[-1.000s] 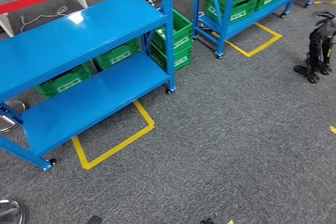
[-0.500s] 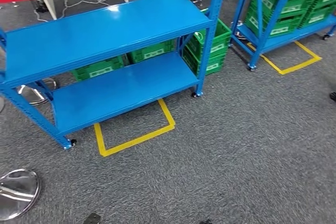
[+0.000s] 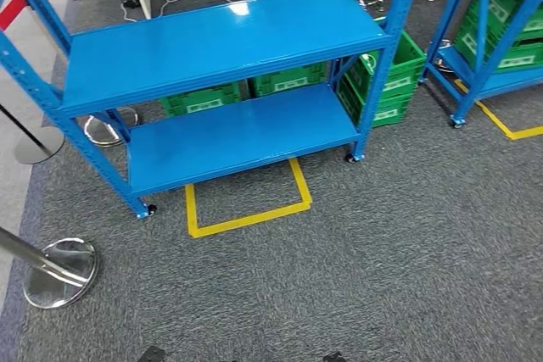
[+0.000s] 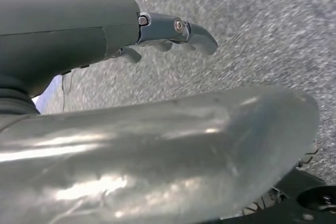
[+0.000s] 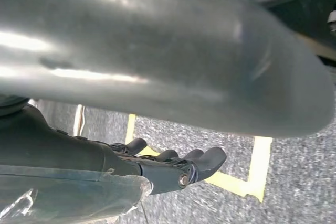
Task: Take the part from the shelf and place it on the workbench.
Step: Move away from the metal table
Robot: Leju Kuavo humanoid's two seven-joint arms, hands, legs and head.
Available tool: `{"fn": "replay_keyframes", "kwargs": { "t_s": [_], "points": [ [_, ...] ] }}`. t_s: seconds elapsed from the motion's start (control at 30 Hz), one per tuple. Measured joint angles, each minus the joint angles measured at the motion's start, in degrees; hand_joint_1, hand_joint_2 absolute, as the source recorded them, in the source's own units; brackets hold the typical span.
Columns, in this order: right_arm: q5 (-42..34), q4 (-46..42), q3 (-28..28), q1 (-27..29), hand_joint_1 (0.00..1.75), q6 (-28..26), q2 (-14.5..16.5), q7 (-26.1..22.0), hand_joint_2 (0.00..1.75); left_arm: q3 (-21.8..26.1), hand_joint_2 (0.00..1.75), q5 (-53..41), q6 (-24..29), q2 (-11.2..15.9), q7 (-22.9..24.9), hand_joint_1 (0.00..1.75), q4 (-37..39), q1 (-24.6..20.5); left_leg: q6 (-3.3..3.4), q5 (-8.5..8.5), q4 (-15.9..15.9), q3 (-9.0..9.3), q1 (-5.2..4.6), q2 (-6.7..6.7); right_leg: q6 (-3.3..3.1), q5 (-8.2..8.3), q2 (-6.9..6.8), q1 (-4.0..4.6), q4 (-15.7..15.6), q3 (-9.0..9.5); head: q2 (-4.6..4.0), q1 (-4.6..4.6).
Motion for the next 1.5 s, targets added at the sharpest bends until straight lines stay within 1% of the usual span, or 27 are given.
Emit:
{"fn": "replay_keyframes", "kwargs": {
  "t_s": [0.07, 0.1, 0.13, 0.2, 0.27, 0.33, 0.37, 0.4, 0.43, 0.47, 0.5, 0.57, 0.6, 0.63, 0.7, 0.73, 0.77, 0.83, 0.9, 0.93, 0.97, 1.0, 1.07, 1.13, 1.17, 1.27, 1.5],
  "points": [
    [0.01, 0.0, 0.0, -0.02, 0.0, 0.0, 0.01, 0.01, 0.0, 0.04, 0.0, 0.0, 0.01, -0.01, 0.0, 0.0, 0.0, -0.2, 0.56, 2.58, -6.7, 3.75, -0.36, 2.61, 0.45, -0.36, -1.23, 0.33, 0.12, 0.26, 0.0, -0.08],
    [0.01, 0.0, 0.0, -0.02, 0.0, 0.01, 0.01, 0.02, 0.0, 0.05, 0.0, 0.0, 0.01, -0.01, 0.0, 0.0, 0.0, -0.36, 0.9, 3.0, -8.8, 4.83, -0.55, 3.62, 0.73, -0.51, -1.85, 0.54, 0.13, 0.39, 0.0, -0.07],
    [0.02, 0.0, 0.0, -0.03, 0.0, 0.01, 0.01, 0.03, 0.0, 0.09, 0.0, 0.0, 0.02, -0.01, 0.01, 0.0, 0.0, -0.42, 1.21, 2.94, -9.83, 5.26, -0.72, 4.04, 1.01, -0.64, -2.48, 0.73, 0.08, 0.53, 0.0, -0.07],
    [0.03, 0.0, 0.0, -0.17, 0.0, 0.02, 0.01, 0.09, 0.0, 0.29, 0.0, 0.0, 0.02, -0.01, 0.08, 0.0, 0.0, -0.21, 1.82, 2.94, -10.3, 5.31, -0.63, 2.82, 1.6, -0.88, -3.47, 0.76, -0.12, 0.89, 0.0, 0.02],
    [0.04, 0.0, 0.0, -0.29, 0.0, 0.01, 0.01, 0.15, 0.0, 0.6, 0.0, 0.01, 0.04, -0.03, 0.19, 0.0, 0.0, 0.1, 2.37, 3.11, -10.62, 5.52, -0.33, 1.59, 2.25, -2.33, -1.75, 0.58, 1.63, 0.4, 0.0, 0.21],
    [0.05, 0.0, 0.0, -0.16, 0.0, 0.02, 0.01, 0.19, 0.0, 0.78, 0.0, 0.02, 0.07, -0.05, 0.25, 0.0, 0.0, 0.0, 2.81, 3.22, -10.72, 5.57, -0.16, 0.29, 2.68, -5.5, 1.26, 0.37, 7.79, -2.4, 0.0, 0.49],
    [0.05, 0.0, 0.0, -0.03, 0.0, 0.02, 0.01, 0.24, 0.0, 0.82, 0.0, 0.02, 0.07, -0.05, 0.26, 0.0, 0.0, -0.1, 2.97, 3.23, -10.71, 5.54, -0.15, -0.49, 2.79, -6.98, 2.07, 0.31, 11.6, -4.32, 0.0, 0.58],
    [0.06, 0.0, 0.0, 0.07, 0.0, 0.02, 0.01, 0.3, 0.0, 0.85, 0.0, 0.02, 0.06, -0.08, 0.27, 0.0, 0.0, -0.12, 3.03, 3.23, -10.71, 5.55, -0.15, -1.27, 2.86, -7.71, 2.51, 0.28, 14.42, -5.88, 0.0, 0.63],
    [0.07, 0.0, 0.0, 0.13, 0.0, 0.02, 0.01, 0.36, 0.0, 0.87, 0.0, 0.01, 0.05, -0.09, 0.29, 0.0, 0.0, -0.06, 3.04, 3.23, -10.69, 5.58, -0.14, -2.03, 2.91, -7.4, 2.73, 0.25, 15.47, -6.69, 0.0, 0.67],
    [0.08, 0.0, 0.0, 0.13, 0.0, 0.02, 0.01, 0.4, 0.0, 0.89, 0.0, 0.01, 0.03, -0.1, 0.32, 0.0, 0.0, 0.05, 3.0, 3.23, -10.67, 5.64, -0.1, -2.79, 2.93, -6.04, 2.91, 0.19, 14.36, -6.47, 0.0, 0.68],
    [0.1, 0.0, 0.0, 0.1, 0.0, 0.02, 0.01, 0.41, 0.0, 0.9, 0.0, 0.0, 0.03, -0.12, 0.36, 0.0, 0.0, 0.13, 2.88, 3.23, -10.63, 5.7, -0.02, -3.55, 2.95, -3.97, 3.36, 0.05, 11.38, -5.29, 0.0, 0.68],
    [0.12, 0.0, 0.0, 0.06, 0.0, 0.01, 0.01, 0.42, 0.0, 0.91, 0.0, -0.02, 0.02, -0.13, 0.44, 0.0, 0.0, 0.08, 2.34, 3.19, -10.4, 5.59, 0.04, -5.04, 2.97, -0.73, 6.08, -0.53, 4.14, -2.14, 0.0, 0.72],
    [0.14, 0.0, 0.0, 0.07, 0.0, -0.01, 0.01, 0.41, 0.0, 0.91, 0.0, -0.04, 0.04, -0.13, 0.47, 0.0, 0.0, 0.0, 1.96, 3.24, -10.29, 5.41, 0.05, -5.7, 2.86, -0.07, 7.3, -0.76, 1.8, -1.06, 0.0, 0.72],
    [0.15, 0.0, 0.0, 0.06, 0.0, -0.03, 0.01, 0.41, 0.0, 0.92, 0.0, -0.08, 0.07, -0.11, 0.52, 0.0, 0.0, -0.04, 1.56, 3.35, -10.29, 5.17, 0.06, -6.3, 2.62, -0.05, 8.05, -0.83, 0.77, -0.59, 0.0, 0.74],
    [0.13, 0.0, 0.0, 0.01, 0.0, -0.18, 0.01, 0.42, 0.0, 0.95, 0.0, -0.19, 0.15, -0.07, 0.62, 0.0, 0.0, 0.12, 0.82, 3.68, -10.47, 4.82, 0.26, -7.18, 1.81, 0.02, 7.21, -0.67, 0.54, -0.46, -0.01, 0.72],
    [0.06, 0.0, 0.0, -0.03, 0.0, -0.36, 0.02, 0.42, 0.0, 0.97, 0.0, -0.26, 0.18, -0.04, 0.66, 0.0, 0.0, 0.27, 0.53, 3.53, -10.26, 4.62, 0.26, -6.53, 1.38, 0.13, 6.61, -0.63, 0.45, -0.41, -0.01, 0.67],
    [-0.02, 0.0, 0.0, -0.03, 0.0, -0.54, 0.02, 0.39, 0.0, 0.99, 0.0, -0.33, 0.19, -0.04, 0.68, 0.0, 0.0, 0.34, 0.28, 2.81, -9.16, 4.05, 0.21, -5.22, 0.96, 0.25, 5.94, -0.62, 0.3, -0.32, -0.01, 0.47],
    [-0.15, 0.0, -0.01, 0.04, 0.0, -0.8, 0.02, 0.35, 0.0, 0.99, 0.0, -0.44, 0.2, -0.1, 0.69, 0.0, 0.0, 0.19, -0.08, -0.37, -3.49, 1.25, 0.06, -1.91, 0.36, 0.27, 4.36, -0.48, 0.13, -0.21, -0.01, 0.11],
    [-0.17, 0.0, -0.02, 0.17, 0.0, -0.89, 0.01, 0.35, 0.0, 0.99, 0.0, -0.48, 0.2, -0.15, 0.7, 0.0, 0.0, 0.01, -0.26, -3.39, 3.7, -2.34, 0.13, -0.8, 0.08, 0.14, 2.68, -0.26, 0.12, -0.21, -0.01, -0.01],
    [-0.19, 0.0, -0.02, 0.17, 0.0, -0.94, 0.01, 0.34, 0.0, 0.99, 0.0, -0.48, 0.2, -0.15, 0.7, 0.0, 0.0, 0.06, -0.26, -3.61, 5.41, -3.16, 0.15, -0.73, 0.04, 0.09, 2.07, -0.2, 0.12, -0.21, -0.01, -0.01],
    [-0.18, 0.0, -0.02, 0.12, 0.0, -1.01, 0.01, 0.34, 0.0, 1.01, 0.0, -0.48, 0.21, -0.15, 0.7, 0.0, 0.0, 0.16, -0.21, -2.81, 5.08, -2.93, 0.15, -0.71, 0.03, 0.05, 1.6, -0.17, 0.13, -0.19, 0.0, -0.01],
    [-0.16, 0.0, -0.02, 0.04, 0.0, -1.13, 0.01, 0.29, 0.0, 1.01, 0.0, -0.48, 0.22, -0.15, 0.7, 0.0, 0.0, 0.27, -0.1, -1.21, 2.76, -1.6, 0.15, -0.68, 0.06, 0.01, 1.26, -0.17, 0.13, -0.14, -0.01, -0.01],
    [-0.2, 0.0, -0.02, -0.13, 0.0, -1.56, 0.01, -0.13, 0.0, 1.03, 0.0, -0.48, 0.25, -0.14, 0.7, 0.0, 0.0, 0.37, 0.27, 1.96, -4.6, 2.63, 0.08, -0.14, 0.36, -0.12, 0.83, 0.0, 0.24, -0.07, -0.01, -0.05],
    [-0.23, 0.0, -0.02, -0.19, 0.0, -2.04, 0.01, -0.62, 0.0, 1.07, 0.0, -0.49, 0.25, -0.15, 0.7, 0.0, 0.0, 0.28, 0.74, 2.85, -9.34, 5.29, -0.04, 0.38, 0.94, -0.21, 0.63, 0.27, 0.29, -0.1, -0.01, -0.03],
    [-0.2, 0.0, -0.02, -0.17, 0.0, -2.22, 0.01, -0.71, 0.0, 1.09, 0.0, -0.5, 0.24, -0.18, 0.7, 0.0, 0.0, 0.28, 0.81, 2.78, -10.2, 5.68, -0.08, 0.45, 0.96, -0.26, 0.62, 0.45, 0.27, -0.21, -0.01, 0.0],
    [-0.15, 0.0, -0.02, -0.12, 0.0, -2.45, 0.01, -0.64, 0.0, 1.16, 0.0, -0.54, 0.22, -0.24, 0.7, 0.0, 0.0, 0.52, 0.9, 2.87, -10.59, 5.83, -0.07, 0.3, 0.29, -0.08, 0.65, 0.5, -0.22, -0.24, -0.01, 0.14],
    [-0.13, 0.0, -0.02, -0.14, 0.0, -2.5, 0.01, -0.13, 0.0, 1.36, 0.0, -0.75, 0.11, -0.19, 0.7, 0.0, 0.0, 0.48, 1.57, 2.81, -10.58, 5.82, -0.18, 0.3, 1.48, 0.52, 0.68, 0.36, -1.25, 0.48, 0.0, 0.15]
  ]
}}
